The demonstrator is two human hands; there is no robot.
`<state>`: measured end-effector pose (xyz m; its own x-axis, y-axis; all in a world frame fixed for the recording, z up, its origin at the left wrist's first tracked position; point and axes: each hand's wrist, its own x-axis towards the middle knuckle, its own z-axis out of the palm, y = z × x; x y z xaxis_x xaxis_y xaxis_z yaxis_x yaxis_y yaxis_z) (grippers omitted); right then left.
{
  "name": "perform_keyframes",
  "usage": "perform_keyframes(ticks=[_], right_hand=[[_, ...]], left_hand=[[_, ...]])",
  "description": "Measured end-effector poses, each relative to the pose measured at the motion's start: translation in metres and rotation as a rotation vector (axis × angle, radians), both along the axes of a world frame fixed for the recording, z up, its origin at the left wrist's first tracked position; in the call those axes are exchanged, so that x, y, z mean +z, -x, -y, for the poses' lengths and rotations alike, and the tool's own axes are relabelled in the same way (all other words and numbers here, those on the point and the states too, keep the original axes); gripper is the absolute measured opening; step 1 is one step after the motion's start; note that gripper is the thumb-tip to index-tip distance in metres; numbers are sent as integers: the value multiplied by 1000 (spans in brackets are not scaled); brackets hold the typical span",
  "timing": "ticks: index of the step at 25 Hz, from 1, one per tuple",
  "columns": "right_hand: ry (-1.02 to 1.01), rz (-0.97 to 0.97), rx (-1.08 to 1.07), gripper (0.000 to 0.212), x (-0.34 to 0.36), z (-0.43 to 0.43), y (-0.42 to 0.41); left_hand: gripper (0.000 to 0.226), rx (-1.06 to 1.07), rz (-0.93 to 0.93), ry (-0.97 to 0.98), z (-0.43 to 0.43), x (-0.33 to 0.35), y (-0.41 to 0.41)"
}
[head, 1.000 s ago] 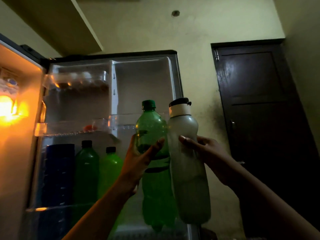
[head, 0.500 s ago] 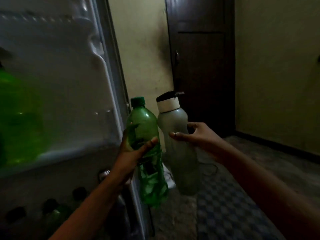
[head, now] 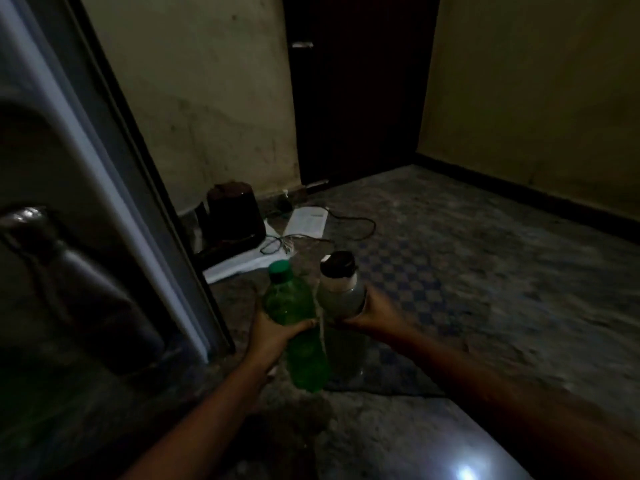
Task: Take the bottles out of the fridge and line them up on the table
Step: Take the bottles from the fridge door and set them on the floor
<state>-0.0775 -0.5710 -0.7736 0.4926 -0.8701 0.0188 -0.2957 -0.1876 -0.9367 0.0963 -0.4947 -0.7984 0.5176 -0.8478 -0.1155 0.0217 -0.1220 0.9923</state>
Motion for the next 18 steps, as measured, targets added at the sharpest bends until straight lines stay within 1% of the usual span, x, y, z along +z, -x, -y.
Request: perform_keyframes(ticks=[1, 3, 4, 6, 8, 10, 12, 16, 18], right_hand=[[-15, -8, 1, 55, -23, 3, 2], [-40, -41, -18, 55, -57, 1, 8], [-50, -56, -38, 57, -73, 0, 13], [-80, -93, -35, 63, -87, -3, 21], [-131, -114, -24, 68, -103, -4, 33], [-151, -128, -71, 75, -119, -5, 43], [-142, -172, -109, 77, -136, -5, 51], [-158, -170, -195, 67, -146, 8, 56], [-169, -137, -217, 66, -148, 21, 56]], left_hand=[[104, 37, -17, -29, 5, -28, 1], [113, 69, 6, -102, 8, -73, 10], [112, 65, 12, -131, 7, -90, 16], [101, 30, 28, -168, 1, -111, 27], [106, 27, 50, -186, -3, -129, 35], [109, 12, 75, -211, -5, -135, 43], [104, -17, 100, -199, 2, -131, 50], [108, -98, 163, -113, 29, -120, 60], [106, -129, 176, -82, 47, -118, 60]])
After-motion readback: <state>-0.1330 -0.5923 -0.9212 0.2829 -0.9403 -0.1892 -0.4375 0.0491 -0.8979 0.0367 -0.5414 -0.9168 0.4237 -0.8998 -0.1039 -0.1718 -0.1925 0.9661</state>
